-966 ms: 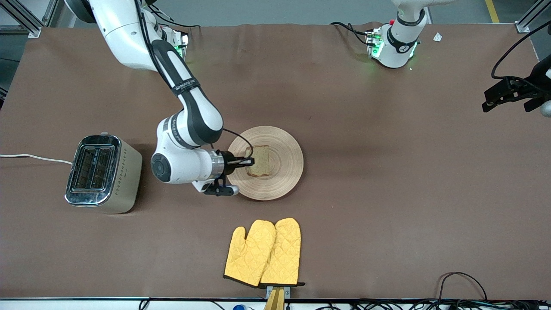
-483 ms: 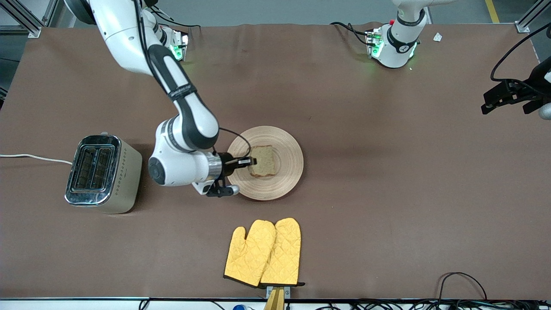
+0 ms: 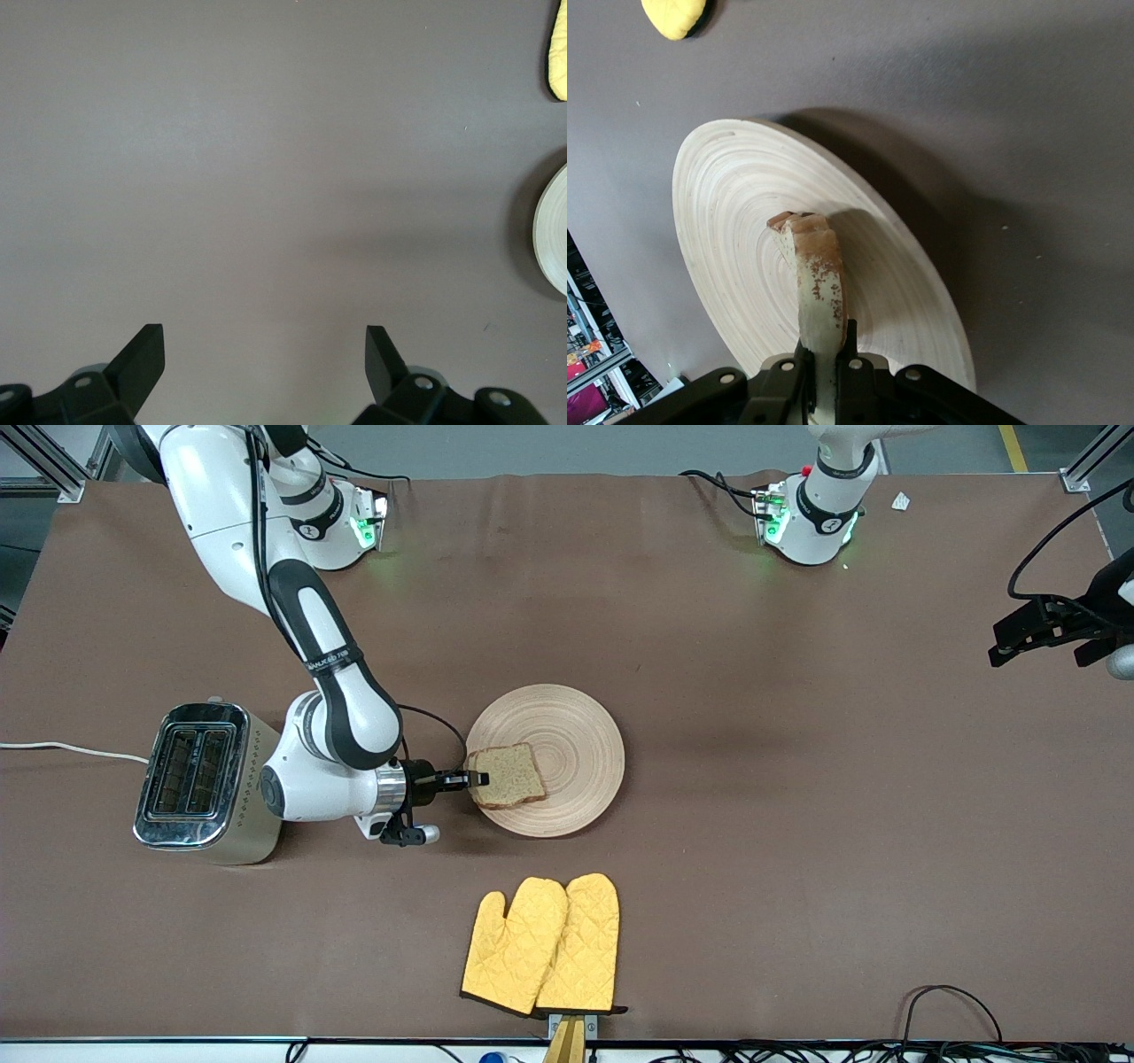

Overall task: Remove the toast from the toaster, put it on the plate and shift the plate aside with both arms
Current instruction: 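Lower the toast onto the plate and open the right gripper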

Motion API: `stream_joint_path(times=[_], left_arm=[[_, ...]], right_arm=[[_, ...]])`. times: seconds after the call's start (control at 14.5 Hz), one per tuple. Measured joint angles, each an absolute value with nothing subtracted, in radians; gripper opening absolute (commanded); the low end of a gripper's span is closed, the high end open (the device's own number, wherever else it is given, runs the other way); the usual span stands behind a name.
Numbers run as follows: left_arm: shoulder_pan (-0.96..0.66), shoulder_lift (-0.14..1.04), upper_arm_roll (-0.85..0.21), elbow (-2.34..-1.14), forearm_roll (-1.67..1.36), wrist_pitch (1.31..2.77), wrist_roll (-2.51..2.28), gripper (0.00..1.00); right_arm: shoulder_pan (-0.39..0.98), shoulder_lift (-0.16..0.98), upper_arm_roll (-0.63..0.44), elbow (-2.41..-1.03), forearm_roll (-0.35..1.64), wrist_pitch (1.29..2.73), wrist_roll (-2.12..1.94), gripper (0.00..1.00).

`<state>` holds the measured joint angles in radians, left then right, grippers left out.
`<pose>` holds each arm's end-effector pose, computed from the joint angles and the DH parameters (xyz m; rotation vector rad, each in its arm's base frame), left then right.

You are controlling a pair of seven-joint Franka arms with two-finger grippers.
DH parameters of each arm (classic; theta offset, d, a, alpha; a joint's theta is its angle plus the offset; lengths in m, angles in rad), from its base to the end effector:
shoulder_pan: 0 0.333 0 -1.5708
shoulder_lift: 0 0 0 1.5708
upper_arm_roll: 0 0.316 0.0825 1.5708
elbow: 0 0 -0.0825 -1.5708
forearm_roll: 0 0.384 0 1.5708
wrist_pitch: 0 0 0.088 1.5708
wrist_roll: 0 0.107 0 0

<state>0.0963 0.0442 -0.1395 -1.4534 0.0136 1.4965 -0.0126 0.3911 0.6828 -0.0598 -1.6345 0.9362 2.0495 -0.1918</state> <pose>0.5607 -0.0207 0.6485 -3.1338 0.0462 0.0007 0.6201 0.2645 0.2147 -2.4140 0.0413 0.3650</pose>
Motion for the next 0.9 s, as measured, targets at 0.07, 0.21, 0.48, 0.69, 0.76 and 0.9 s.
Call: stream_joint_path(times=[0.07, 0.21, 0.48, 0.69, 0.76, 0.9], left_arm=[[0.096, 0.045, -0.139, -1.453, 0.014, 1.496, -0.013, 1.00], [0.095, 0.045, -0.140, -1.452, 0.014, 1.496, -0.013, 1.00], [0.094, 0.045, -0.140, -1.450, 0.014, 1.496, -0.011, 1.00], [0.094, 0.045, -0.140, -1.450, 0.013, 1.496, -0.009, 1.00], [0.094, 0.045, -0.141, -1.450, 0.012, 1.496, -0.009, 1.00], [0.095, 0.045, -0.140, -1.450, -0.002, 1.496, -0.009, 1.00]], right_arm=[[0.393, 0.674, -0.059, -1.651, 0.941, 2.051, -0.192, 0.00], [0.393, 0.647, -0.058, -1.692, 0.943, 2.052, -0.194, 0.00], [0.372, 0.605, -0.064, -1.767, 0.943, 2.027, -0.255, 0.83], [0.333, 0.605, -0.066, -1.776, 0.944, 1.988, -0.283, 1.00], [0.333, 0.605, -0.065, -1.777, 0.944, 1.988, -0.285, 1.00], [0.344, 0.605, -0.059, -1.778, 0.947, 1.988, -0.285, 1.00]])
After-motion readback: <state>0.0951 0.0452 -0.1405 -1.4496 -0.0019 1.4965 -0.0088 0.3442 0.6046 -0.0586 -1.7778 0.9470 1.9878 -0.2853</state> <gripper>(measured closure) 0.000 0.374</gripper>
